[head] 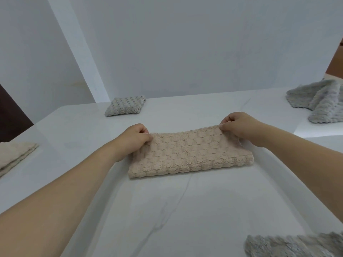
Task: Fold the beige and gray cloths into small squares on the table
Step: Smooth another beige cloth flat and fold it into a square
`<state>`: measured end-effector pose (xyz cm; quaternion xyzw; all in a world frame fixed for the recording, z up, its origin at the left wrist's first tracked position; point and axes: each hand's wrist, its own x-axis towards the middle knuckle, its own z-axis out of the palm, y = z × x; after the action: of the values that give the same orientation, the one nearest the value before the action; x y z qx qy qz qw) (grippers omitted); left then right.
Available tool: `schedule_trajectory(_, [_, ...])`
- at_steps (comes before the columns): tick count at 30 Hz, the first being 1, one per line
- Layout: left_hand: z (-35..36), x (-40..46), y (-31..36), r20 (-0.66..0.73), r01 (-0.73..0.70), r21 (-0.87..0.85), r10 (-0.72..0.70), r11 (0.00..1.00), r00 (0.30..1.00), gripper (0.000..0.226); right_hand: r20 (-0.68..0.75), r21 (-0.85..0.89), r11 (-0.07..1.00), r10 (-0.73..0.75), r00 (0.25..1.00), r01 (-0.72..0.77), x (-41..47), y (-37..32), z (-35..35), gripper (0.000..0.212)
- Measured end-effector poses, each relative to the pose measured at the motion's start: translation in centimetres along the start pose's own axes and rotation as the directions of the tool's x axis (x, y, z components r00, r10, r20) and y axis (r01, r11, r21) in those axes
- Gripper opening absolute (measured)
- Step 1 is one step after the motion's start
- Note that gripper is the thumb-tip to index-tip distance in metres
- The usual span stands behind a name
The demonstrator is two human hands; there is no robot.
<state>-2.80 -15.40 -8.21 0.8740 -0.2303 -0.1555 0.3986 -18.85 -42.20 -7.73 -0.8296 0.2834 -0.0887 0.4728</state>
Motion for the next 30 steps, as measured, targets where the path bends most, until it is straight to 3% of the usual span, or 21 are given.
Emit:
schedule_trajectory(5, [0.0, 0.6, 0.1, -0.040, 0.044, 0.018, -0.043, 0.999, 0.998, 0.011, -0.039, 0.086, 0.996, 0.034, 0.999, -0.030, 0.4, 0.9, -0.3, 0.019])
schedule_trajectory(9, [0.5, 0.9, 0.2, -0.029, 0.056, 0.152, -0.052, 0.987, 0.998, 0.023, -0.054, 0.014, 1.000, 0.022, 0.998, -0.022, 1.0, 0.8, -0.1, 0.018])
schedule_trajectory(15, [1.0, 1.0, -0.3, -0.071, 0.042, 0.330, -0.020, 0.943, 0.997, 0.016, -0.036, -0.066, 0.997, 0.024, 0.999, -0.026, 2.0, 0.5, -0.2, 0.018])
schedule_trajectory(19, [1.4, 1.1, 0.3, -0.088, 0.055, 0.519, -0.011, 0.853, 0.996, 0.020, -0.134, -0.310, 0.951, -0.059, 0.989, 0.015, 3.0, -0.1, 0.7, 0.016])
schedule_trajectory(22, [1.6, 1.2, 1.0, -0.110, 0.131, 0.513, -0.086, 0.849, 0.990, 0.027, -0.176, -0.603, 0.798, -0.142, 0.974, 0.007, 2.6, -1.0, 1.7, 0.020])
schedule_trajectory(24, [1.9, 0.8, 1.7, -0.225, 0.137, 0.564, -0.007, 0.814, 0.974, 0.034, -0.199, -0.725, 0.687, -0.285, 0.938, 0.056, 1.5, -1.7, 2.5, 0.027])
schedule_trajectory(26, [2.5, -0.2, 2.4, -0.304, 0.011, 0.543, 0.185, 0.839, 0.935, 0.033, -0.149, -0.741, 0.648, -0.415, 0.898, 0.176, 0.3, -2.1, 3.7, 0.031])
schedule_trajectory(28, [4.1, -1.6, 3.2, -0.274, -0.193, 0.454, 0.342, 0.870, 0.899, 0.028, -0.038, -0.690, 0.654, -0.460, 0.887, 0.310, -0.9, -2.2, 5.1, 0.034])
schedule_trajectory(30, [6.0, -2.6, 3.6, -0.180, -0.309, 0.404, 0.406, 0.861, 0.896, 0.026, 0.072, -0.622, 0.692, -0.417, 0.906, 0.367, -1.6, -1.8, 6.2, 0.036])
